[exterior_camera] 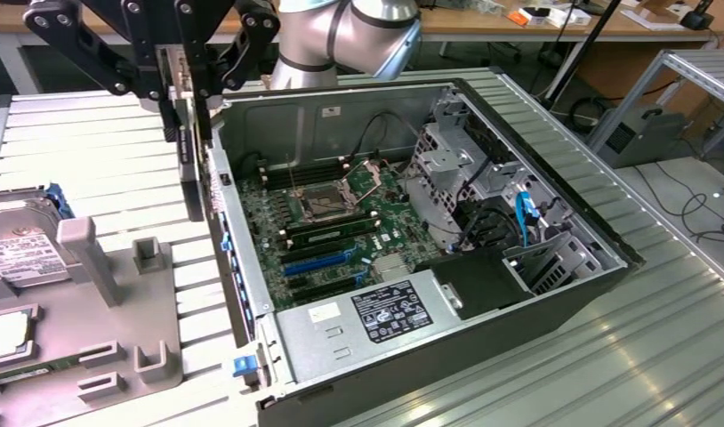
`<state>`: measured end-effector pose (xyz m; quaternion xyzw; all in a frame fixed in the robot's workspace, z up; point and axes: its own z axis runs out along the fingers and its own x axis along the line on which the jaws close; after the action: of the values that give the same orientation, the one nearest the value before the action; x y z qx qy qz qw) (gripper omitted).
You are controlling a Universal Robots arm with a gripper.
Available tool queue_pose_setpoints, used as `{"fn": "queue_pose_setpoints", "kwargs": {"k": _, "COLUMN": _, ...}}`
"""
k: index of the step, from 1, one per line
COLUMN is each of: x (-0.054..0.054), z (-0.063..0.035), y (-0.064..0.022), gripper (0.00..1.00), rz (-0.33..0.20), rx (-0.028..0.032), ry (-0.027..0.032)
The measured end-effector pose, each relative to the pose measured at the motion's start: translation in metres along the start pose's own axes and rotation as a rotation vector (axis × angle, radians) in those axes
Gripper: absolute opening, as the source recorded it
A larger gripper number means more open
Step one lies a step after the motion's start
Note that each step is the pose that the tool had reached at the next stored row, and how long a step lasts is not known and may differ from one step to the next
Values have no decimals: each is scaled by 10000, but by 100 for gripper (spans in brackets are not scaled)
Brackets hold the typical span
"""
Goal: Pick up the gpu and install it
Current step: 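Pick up the gpu and move the gpu toward the slot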
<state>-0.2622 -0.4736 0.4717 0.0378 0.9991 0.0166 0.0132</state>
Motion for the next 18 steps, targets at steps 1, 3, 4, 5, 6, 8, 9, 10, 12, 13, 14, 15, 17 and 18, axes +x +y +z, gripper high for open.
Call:
{"fn": "queue_pose_setpoints", "kwargs": {"k": 1, "x": -18, "z": 0, "y": 1, "gripper": 27, "rz": 0, "rx": 0, "ry": 0}}
{"fn": "queue_pose_setpoints", "kwargs": {"k": 3, "x": -55, "z": 1, "y": 4, "gripper": 27, "rz": -1, "rx": 0, "ry": 0}}
{"fn": "queue_pose_setpoints", "kwargs": {"k": 4, "x": -96, "z": 2, "y": 7, "gripper": 27, "rz": -1, "rx": 0, "ry": 0}}
{"fn": "queue_pose_setpoints", "kwargs": {"k": 5, "x": -120, "z": 3, "y": 9, "gripper": 27, "rz": 0, "rx": 0, "ry": 0}}
{"fn": "queue_pose_setpoints", "kwargs": {"k": 6, "x": -136, "z": 3, "y": 11, "gripper": 27, "rz": 0, "rx": 1, "ry": 0}}
{"fn": "queue_pose_setpoints", "kwargs": {"k": 8, "x": -173, "z": 5, "y": 13, "gripper": 27, "rz": 0, "rx": 0, "ry": 0}}
{"fn": "queue_pose_setpoints", "kwargs": {"k": 9, "x": -198, "z": 5, "y": 15, "gripper": 27, "rz": 0, "rx": 1, "ry": 1}}
{"fn": "queue_pose_setpoints", "kwargs": {"k": 10, "x": -228, "z": 6, "y": 17, "gripper": 27, "rz": 0, "rx": 1, "ry": 0}}
{"fn": "queue_pose_setpoints", "kwargs": {"k": 12, "x": -274, "z": 8, "y": 21, "gripper": 27, "rz": -1, "rx": 1, "ry": 0}}
{"fn": "queue_pose_setpoints", "kwargs": {"k": 13, "x": -290, "z": 8, "y": 22, "gripper": 27, "rz": -1, "rx": 1, "ry": 0}}
{"fn": "queue_pose_setpoints", "kwargs": {"k": 14, "x": -313, "z": 8, "y": 23, "gripper": 27, "rz": 0, "rx": 2, "ry": 1}}
{"fn": "queue_pose_setpoints", "kwargs": {"k": 15, "x": -325, "z": 9, "y": 24, "gripper": 27, "rz": -1, "rx": 2, "ry": 0}}
{"fn": "queue_pose_setpoints", "kwargs": {"k": 17, "x": -375, "z": 10, "y": 28, "gripper": 27, "rz": 0, "rx": 2, "ry": 0}}
{"fn": "queue_pose_setpoints", "kwargs": {"k": 18, "x": -402, "z": 11, "y": 30, "gripper": 27, "rz": 0, "rx": 2, "ry": 0}}
